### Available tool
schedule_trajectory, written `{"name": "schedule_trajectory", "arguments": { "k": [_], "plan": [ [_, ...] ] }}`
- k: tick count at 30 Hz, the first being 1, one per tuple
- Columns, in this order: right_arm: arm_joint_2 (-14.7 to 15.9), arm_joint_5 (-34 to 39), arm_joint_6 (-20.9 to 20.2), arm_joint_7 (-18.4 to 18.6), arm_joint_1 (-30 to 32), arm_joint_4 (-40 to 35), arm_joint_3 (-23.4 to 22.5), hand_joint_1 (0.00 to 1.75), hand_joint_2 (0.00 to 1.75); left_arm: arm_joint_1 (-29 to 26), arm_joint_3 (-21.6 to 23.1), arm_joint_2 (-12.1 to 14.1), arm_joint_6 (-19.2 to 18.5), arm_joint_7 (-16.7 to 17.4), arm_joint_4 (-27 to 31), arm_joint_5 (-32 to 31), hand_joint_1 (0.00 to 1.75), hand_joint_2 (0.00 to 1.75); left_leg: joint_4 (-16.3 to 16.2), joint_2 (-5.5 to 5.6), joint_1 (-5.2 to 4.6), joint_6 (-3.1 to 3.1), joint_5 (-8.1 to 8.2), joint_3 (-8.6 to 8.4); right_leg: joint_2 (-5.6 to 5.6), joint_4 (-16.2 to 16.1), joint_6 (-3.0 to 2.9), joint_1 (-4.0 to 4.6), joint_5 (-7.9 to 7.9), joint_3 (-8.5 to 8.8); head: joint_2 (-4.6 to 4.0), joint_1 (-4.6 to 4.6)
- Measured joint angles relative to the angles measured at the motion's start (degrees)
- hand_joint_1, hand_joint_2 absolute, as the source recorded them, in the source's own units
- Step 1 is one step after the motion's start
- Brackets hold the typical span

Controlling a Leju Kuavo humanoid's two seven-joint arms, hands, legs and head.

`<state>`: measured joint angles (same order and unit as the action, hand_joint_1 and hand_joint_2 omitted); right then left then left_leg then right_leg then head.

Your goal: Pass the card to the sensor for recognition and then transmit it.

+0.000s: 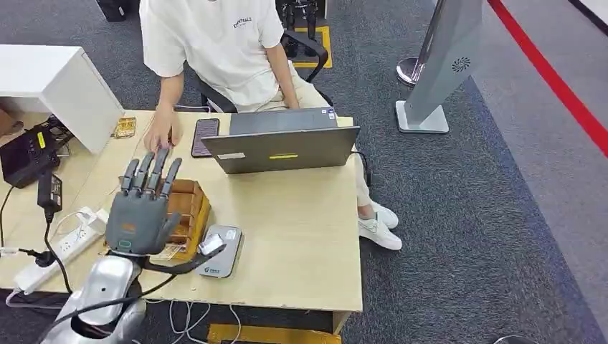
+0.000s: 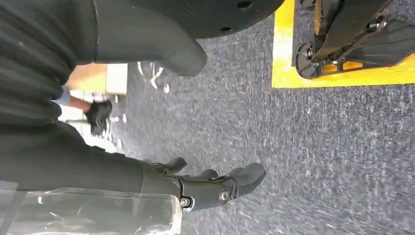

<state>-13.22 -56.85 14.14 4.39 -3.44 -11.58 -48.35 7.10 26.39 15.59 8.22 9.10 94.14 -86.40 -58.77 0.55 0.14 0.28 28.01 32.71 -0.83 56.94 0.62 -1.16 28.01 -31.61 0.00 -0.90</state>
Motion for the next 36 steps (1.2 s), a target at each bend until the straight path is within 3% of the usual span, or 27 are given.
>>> {"name": "schedule_trajectory", "arguments": {
  "k": [8,15,18,23,28,36],
  "plan": [
    [-0.3,1.0,0.0,-0.2,0.1,0.0,-1.8,0.0,1.75,-9.9,7.2,4.8,2.3,0.5,6.8,0.0,0.0,1.75,0.0,0.0,0.0,0.02,0.02,0.02,0.01,0.0,0.0,0.0,0.01,0.02,0.0,0.0],
    [-0.3,0.6,0.0,-0.2,0.1,0.0,-2.6,0.0,1.75,-14.8,7.9,8.4,-0.5,3.1,7.6,0.2,0.0,1.75,0.0,0.1,0.01,0.03,0.02,0.02,0.15,0.0,0.0,0.0,0.01,0.04,0.0,0.0],
    [-0.3,0.0,0.0,0.2,0.2,0.0,-2.6,0.0,1.75,-16.1,7.8,9.3,-0.8,6.0,7.3,0.3,0.0,1.75,0.0,0.04,0.01,0.02,0.02,-0.01,0.07,0.0,0.0,0.0,0.0,0.03,0.0,0.02],
    [-0.3,-0.5,0.0,0.2,0.1,0.0,-2.6,0.0,1.75,-16.2,5.2,8.1,0.5,10.4,5.2,0.0,0.0,1.75,0.0,0.1,0.0,0.03,0.01,0.0,0.16,0.0,0.01,-0.01,0.0,0.05,0.0,0.02],
    [-0.3,-1.7,0.0,0.2,0.2,0.0,-2.6,0.0,1.75,-15.2,0.6,5.4,6.4,14.4,2.0,0.0,0.0,1.75,0.0,0.1,0.0,0.03,0.01,0.0,0.16,0.0,0.01,-0.01,0.0,0.07,0.0,0.02],
    [-0.4,-3.7,0.0,0.1,0.2,0.0,-2.5,0.0,1.75,-14.1,-6.9,1.6,11.2,13.5,-2.6,0.0,0.0,1.75,0.0,0.09,0.0,0.03,0.01,0.0,0.16,0.0,0.01,0.0,0.0,0.04,0.0,0.0]
  ]
}}
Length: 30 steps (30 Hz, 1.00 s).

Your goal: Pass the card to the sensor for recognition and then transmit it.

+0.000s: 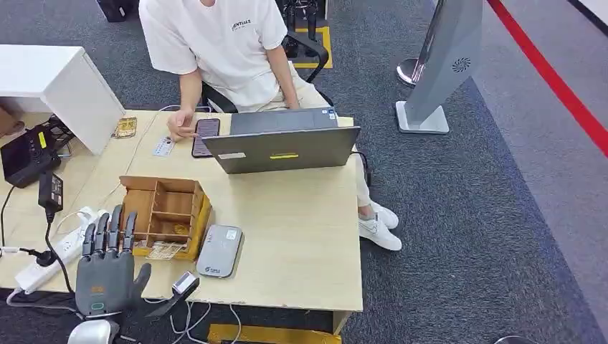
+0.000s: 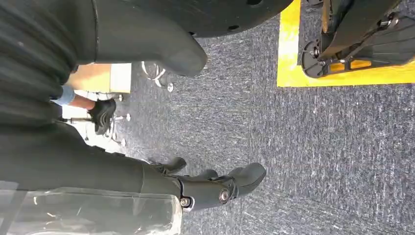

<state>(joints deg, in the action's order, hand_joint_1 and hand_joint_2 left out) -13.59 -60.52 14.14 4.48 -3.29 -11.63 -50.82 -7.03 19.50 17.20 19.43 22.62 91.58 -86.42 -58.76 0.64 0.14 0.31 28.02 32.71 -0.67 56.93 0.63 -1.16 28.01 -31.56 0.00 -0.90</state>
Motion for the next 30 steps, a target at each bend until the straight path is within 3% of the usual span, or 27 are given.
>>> {"name": "schedule_trajectory", "arguments": {
  "k": [8,12,20,30],
  "plan": [
    [0.0,-0.7,0.0,-0.3,0.0,0.0,0.3,0.0,1.75,1.5,-5.9,-3.8,0.3,-4.0,-5.5,0.0,0.0,1.75,0.0,0.0,-0.01,0.0,0.0,0.0,0.0,0.0,0.0,-0.01,0.0,0.01,0.0,0.0],
    [0.0,-1.2,0.0,-0.3,-0.1,0.0,0.5,0.0,1.75,2.3,-6.5,-4.8,0.4,-4.8,-7.7,0.0,0.0,1.75,0.0,0.01,-0.01,0.0,0.0,0.0,0.0,0.0,0.0,-0.01,0.0,0.01,0.0,0.0],
    [0.0,-2.0,0.0,-1.0,-0.1,0.0,1.4,0.0,1.75,5.0,-6.1,-5.2,2.3,-4.8,-12.3,0.0,0.0,1.75,0.0,0.0,0.0,0.0,0.0,0.0,-0.01,0.0,0.0,-0.01,0.0,0.0,0.0,0.0],
    [-0.1,-1.9,0.0,-0.6,-0.3,0.0,1.4,0.0,1.75,6.8,-0.5,-4.8,6.4,-3.7,-16.0,0.0,0.0,1.75,0.0,0.0,-0.01,0.0,0.0,0.0,-0.01,0.0,0.0,-0.01,0.0,0.0,0.0,0.0]
  ]
}}
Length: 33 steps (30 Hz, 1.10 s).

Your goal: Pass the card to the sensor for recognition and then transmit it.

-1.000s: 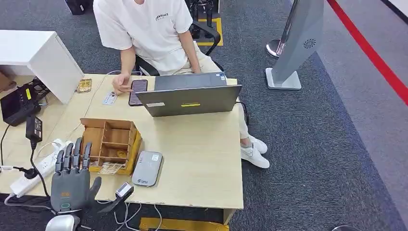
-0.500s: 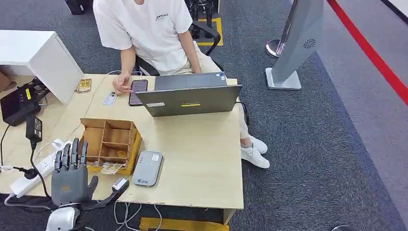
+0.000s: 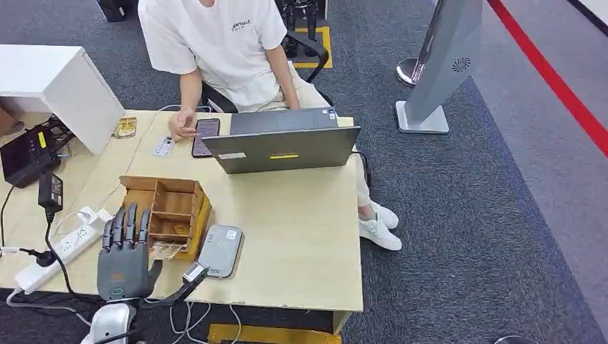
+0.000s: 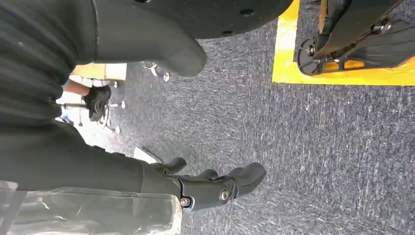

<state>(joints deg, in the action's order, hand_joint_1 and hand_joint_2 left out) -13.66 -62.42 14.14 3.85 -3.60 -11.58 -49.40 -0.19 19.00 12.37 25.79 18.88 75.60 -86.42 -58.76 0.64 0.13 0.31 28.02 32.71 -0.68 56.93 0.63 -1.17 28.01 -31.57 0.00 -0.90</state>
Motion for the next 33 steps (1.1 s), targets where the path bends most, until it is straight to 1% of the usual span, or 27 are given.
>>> {"name": "schedule_trajectory", "arguments": {
  "k": [5,9,10,11,14,17,30,33],
  "plan": [
    [0.0,0.0,0.0,0.0,0.0,0.0,0.0,0.0,1.75,0.2,2.1,0.8,0.8,0.1,-0.6,0.0,0.0,1.75,0.0,0.0,0.0,0.0,0.0,0.0,0.0,0.0,0.0,0.01,0.0,0.0,0.0,0.02],
    [0.0,-0.4,0.0,0.0,0.0,0.0,0.0,0.0,1.75,0.1,2.8,1.2,1.3,0.1,-0.7,0.0,0.0,1.75,0.0,0.0,0.01,0.0,0.0,0.0,0.0,0.0,0.0,0.01,0.0,0.0,0.0,0.0],
    [0.0,-0.5,0.0,0.0,0.0,0.0,0.0,0.0,1.75,0.1,2.9,1.3,1.3,0.1,-0.7,0.0,0.07,1.75,0.0,0.0,0.01,0.0,0.0,0.0,0.0,0.0,0.0,0.01,0.0,0.0,0.0,0.02],
    [0.0,-0.6,0.0,0.0,0.0,0.0,0.0,0.0,1.75,0.1,3.0,1.3,1.3,0.1,-0.7,0.0,1.75,1.75,0.0,0.0,0.01,0.0,0.0,0.0,0.0,0.0,0.0,0.01,0.0,0.0,0.0,0.0],
    [0.0,-0.7,0.0,0.0,0.0,0.0,0.0,0.0,1.75,0.0,3.3,1.4,1.2,-0.5,-0.7,0.0,1.75,1.75,0.0,0.0,0.01,0.0,0.0,0.0,0.0,0.0,0.0,0.01,0.0,0.01,0.0,0.0],
    [0.0,-0.7,0.0,0.0,0.0,0.0,0.0,0.0,1.75,-0.2,3.3,1.2,0.5,-2.8,-0.7,0.0,1.75,1.75,0.0,0.0,0.0,0.0,0.0,0.01,0.0,0.0,0.0,0.0,0.0,0.01,0.0,0.0],
    [0.0,-0.7,0.0,0.0,0.0,0.1,0.0,0.0,1.75,-0.6,3.3,0.9,0.1,-3.3,-0.7,0.0,1.75,1.75,0.0,0.0,0.01,0.0,0.0,0.0,0.01,0.0,0.0,0.01,0.0,0.01,0.0,0.0],
    [0.0,-0.6,0.0,0.0,0.0,0.1,0.0,0.0,1.75,-0.6,3.0,0.6,-0.1,-4.5,-0.7,0.0,1.75,1.75,0.0,0.0,0.0,0.0,0.0,0.0,0.01,0.0,0.0,0.0,0.0,0.01,0.0,0.0]
  ]
}}
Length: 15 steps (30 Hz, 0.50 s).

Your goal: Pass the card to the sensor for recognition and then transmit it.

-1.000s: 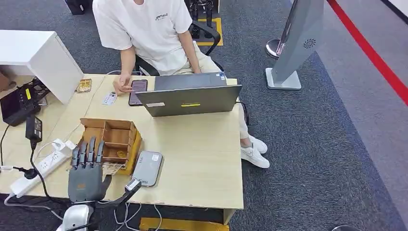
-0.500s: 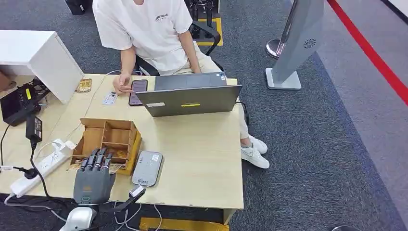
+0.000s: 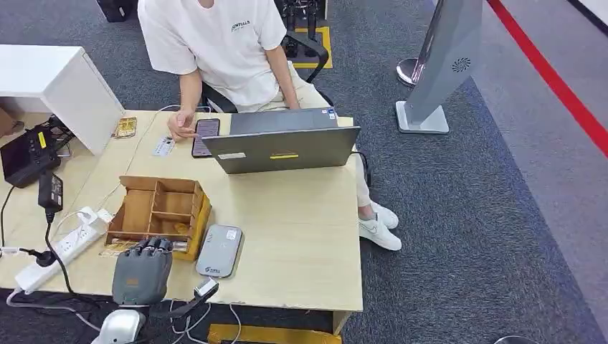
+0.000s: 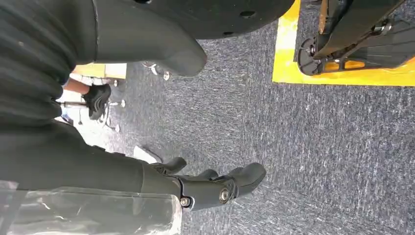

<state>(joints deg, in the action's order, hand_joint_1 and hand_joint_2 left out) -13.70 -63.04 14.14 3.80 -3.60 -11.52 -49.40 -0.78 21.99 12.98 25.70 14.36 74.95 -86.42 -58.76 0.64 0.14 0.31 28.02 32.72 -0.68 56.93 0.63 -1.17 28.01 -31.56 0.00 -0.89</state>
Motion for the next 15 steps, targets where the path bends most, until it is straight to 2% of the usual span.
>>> {"name": "schedule_trajectory", "arguments": {
  "k": [8,15],
  "plan": [
    [0.0,0.0,0.0,0.0,0.0,0.0,0.0,0.0,1.75,0.0,-3.2,-1.8,-1.3,-3.1,0.0,0.0,1.75,1.75,0.0,0.0,0.0,0.0,0.0,0.0,0.0,0.0,0.0,0.0,0.0,0.0,0.0,0.0],
    [0.0,0.1,0.0,0.0,0.0,0.0,0.0,0.0,1.75,-0.3,-4.2,-2.7,-0.5,-2.4,1.1,0.0,1.75,1.75,0.0,0.0,0.01,0.0,0.0,0.0,-0.01,0.0,0.0,0.01,0.0,-0.01,0.0,0.02]
  ]
}}
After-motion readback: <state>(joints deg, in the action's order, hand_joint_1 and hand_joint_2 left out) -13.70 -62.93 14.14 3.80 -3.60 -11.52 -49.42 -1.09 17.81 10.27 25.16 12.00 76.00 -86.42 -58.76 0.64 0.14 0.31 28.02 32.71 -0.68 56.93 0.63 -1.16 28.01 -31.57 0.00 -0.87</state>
